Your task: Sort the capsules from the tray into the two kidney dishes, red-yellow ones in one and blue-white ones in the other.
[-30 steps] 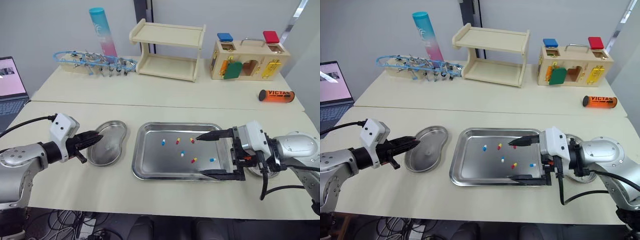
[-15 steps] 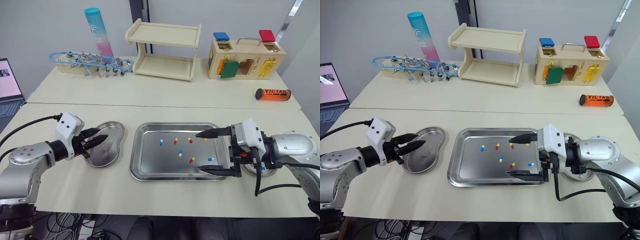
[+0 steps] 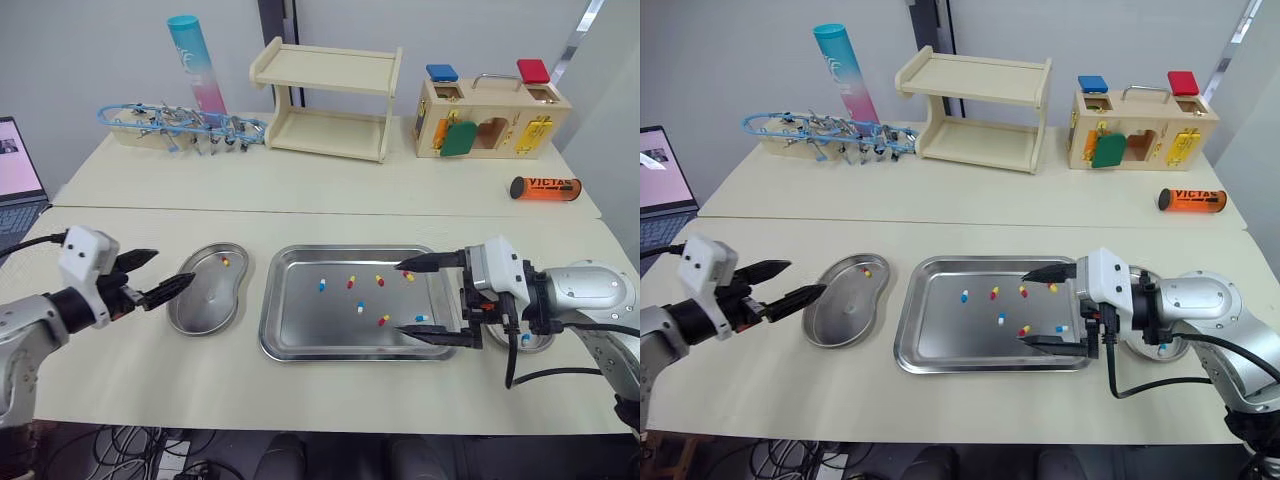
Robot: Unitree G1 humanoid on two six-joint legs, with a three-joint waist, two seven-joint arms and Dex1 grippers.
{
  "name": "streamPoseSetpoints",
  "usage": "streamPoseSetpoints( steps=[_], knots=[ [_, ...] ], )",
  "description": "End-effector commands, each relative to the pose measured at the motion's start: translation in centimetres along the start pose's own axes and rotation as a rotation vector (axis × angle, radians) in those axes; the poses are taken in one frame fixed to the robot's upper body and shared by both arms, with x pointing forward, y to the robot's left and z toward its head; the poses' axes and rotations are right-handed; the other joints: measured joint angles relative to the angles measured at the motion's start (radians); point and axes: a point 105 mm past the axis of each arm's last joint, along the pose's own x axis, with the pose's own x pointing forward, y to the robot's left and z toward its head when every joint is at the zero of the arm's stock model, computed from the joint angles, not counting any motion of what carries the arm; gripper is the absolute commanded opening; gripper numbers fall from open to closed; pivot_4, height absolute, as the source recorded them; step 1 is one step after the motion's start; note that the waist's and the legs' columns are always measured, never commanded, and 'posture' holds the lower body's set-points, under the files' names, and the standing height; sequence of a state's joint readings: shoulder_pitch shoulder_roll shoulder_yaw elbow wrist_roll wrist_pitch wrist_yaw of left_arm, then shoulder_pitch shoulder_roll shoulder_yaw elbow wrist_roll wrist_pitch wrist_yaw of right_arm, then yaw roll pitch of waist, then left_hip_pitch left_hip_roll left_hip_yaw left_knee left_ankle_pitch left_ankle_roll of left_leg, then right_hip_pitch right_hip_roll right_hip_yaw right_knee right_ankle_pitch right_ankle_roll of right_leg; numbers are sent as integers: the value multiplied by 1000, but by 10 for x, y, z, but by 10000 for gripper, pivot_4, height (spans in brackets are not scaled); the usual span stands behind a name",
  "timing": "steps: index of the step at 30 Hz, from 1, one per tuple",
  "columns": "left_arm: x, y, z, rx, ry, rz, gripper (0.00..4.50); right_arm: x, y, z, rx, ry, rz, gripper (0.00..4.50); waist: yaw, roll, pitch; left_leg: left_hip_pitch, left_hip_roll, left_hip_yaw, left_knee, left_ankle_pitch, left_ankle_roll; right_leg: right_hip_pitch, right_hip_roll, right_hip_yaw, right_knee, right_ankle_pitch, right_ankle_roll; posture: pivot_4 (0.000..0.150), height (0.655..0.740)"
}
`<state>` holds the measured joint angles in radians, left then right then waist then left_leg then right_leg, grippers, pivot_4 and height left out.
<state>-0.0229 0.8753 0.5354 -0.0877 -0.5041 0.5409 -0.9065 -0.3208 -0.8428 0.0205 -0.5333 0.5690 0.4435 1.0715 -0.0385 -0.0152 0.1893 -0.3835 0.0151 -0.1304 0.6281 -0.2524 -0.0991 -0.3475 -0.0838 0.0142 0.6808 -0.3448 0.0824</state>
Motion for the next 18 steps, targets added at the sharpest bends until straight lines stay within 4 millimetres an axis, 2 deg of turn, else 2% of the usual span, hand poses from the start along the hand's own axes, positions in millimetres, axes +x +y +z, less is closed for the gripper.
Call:
streamPoseSetpoints(
  steps=[1, 5, 8, 12, 14, 18],
  knots=[
    [-24, 15, 12, 43, -31, 79, 44903, -10, -3, 4, -79, -12, -40, 45000, 0, 0, 0, 0, 0, 0, 0, 0, 0, 0, 0, 0, 0, 0, 0, 1500, 7400],
    [-41, 30, 3, 70, -34, 174, 44903, -25, 1, -8, -88, 31, -74, 45000, 6, 0, 0, 0, 0, 1, 0, 0, 0, 0, 0, 0, 0, 0, 0, 1500, 7400],
    [-54, 43, -7, 50, -24, 245, 44903, -45, 3, -20, -66, 82, -122, 45000, 9, 0, 0, 0, 0, 1, 0, 0, 0, 0, 0, 0, 0, 0, 0, 1500, 7400],
    [-77, 60, -35, 9, 51, 348, 44903, -93, -6, -47, -5, 226, -253, 45000, 8, 0, 0, 0, 0, 2, 0, 0, 0, 0, 0, 1, -1, 0, 0, 1500, 7400],
    [-91, 63, -51, -18, 78, 383, 44903, -127, -14, -63, 10, 329, -324, 45000, 5, 0, 0, 1, 0, 2, 0, 0, 0, 0, 0, 1, 0, 0, 0, 1500, 7400],
    [-105, 60, -65, -40, 109, 380, 44903, -162, -23, -77, 15, 439, -362, 45000, 0, -1, 0, 2, 0, 4, -1, 0, 0, 0, 0, 2, 0, 0, 0, 1500, 7400]
  ],
)
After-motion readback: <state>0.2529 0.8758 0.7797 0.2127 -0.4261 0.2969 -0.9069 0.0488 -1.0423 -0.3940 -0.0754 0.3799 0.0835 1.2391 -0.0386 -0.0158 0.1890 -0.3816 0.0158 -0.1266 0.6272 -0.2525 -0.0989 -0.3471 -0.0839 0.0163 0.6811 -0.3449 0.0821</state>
